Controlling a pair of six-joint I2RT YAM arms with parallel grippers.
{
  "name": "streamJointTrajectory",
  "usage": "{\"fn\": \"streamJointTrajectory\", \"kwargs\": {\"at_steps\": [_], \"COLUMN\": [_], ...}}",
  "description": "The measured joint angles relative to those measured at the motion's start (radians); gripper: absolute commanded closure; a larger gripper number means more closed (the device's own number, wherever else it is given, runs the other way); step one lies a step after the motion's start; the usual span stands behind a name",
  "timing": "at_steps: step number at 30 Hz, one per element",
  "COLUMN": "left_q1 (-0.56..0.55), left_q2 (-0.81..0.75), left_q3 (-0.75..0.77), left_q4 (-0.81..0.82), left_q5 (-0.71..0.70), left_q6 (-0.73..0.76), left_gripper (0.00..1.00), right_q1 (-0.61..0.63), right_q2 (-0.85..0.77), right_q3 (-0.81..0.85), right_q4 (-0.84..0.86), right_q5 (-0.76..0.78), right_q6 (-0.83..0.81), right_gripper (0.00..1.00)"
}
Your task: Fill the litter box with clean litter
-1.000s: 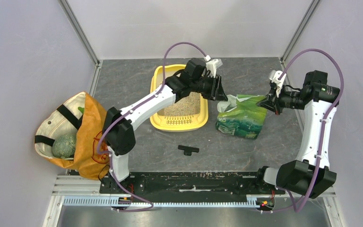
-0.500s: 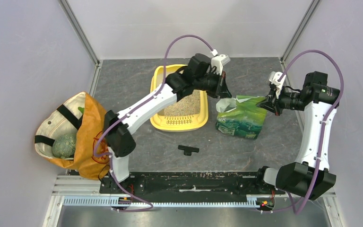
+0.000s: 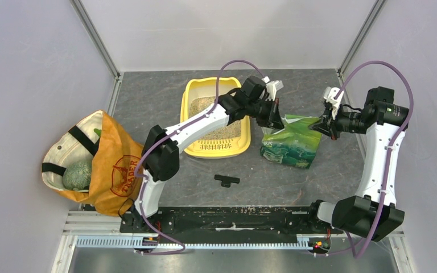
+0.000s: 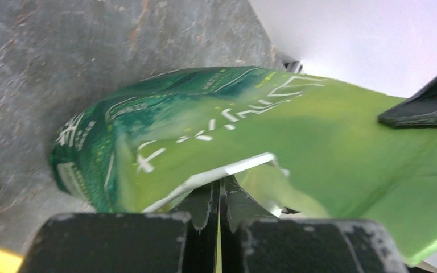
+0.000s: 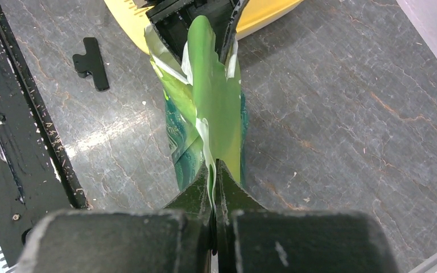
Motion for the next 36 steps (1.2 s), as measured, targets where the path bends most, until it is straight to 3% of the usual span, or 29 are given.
{"fn": "streamJointTrajectory", "kwargs": {"at_steps": [9, 18, 23, 25, 27, 32, 36], "left_q1": [-0.020, -0.002, 0.004, 0.010, 0.015, 0.027, 0.037], "left_q2": [0.051, 0.095, 0.098, 0.093, 0.075, -0.033, -0.132], "left_q3": [-0.028, -0.194, -0.214, -0.222, -0.225, -0.191, -0.168], "left_q4": [0.256, 0.787, 0.886, 0.880, 0.816, 0.430, 0.186], "left_q5": [0.126, 0.293, 0.340, 0.352, 0.349, 0.222, 0.077], "left_q6": [-0.185, -0.570, -0.646, -0.639, -0.594, -0.332, -0.129], "left_gripper": [0.98, 0.98, 0.98, 0.98, 0.89, 0.63, 0.55], "right_q1": [-0.003, -0.008, -0.009, -0.009, -0.008, -0.008, -0.008], "right_q2": [0.000, 0.002, 0.007, 0.012, 0.021, 0.026, 0.025], "right_q3": [-0.004, -0.004, -0.003, 0.000, 0.004, 0.005, 0.005], "right_q4": [-0.002, -0.007, -0.008, -0.008, -0.008, -0.007, -0.006], "right_q5": [0.016, 0.031, 0.029, 0.023, 0.014, -0.001, -0.006], "right_q6": [-0.018, -0.050, -0.062, -0.062, -0.061, -0.061, -0.061], "right_gripper": [1.00, 1.00, 1.00, 1.00, 1.00, 1.00, 1.00]}}
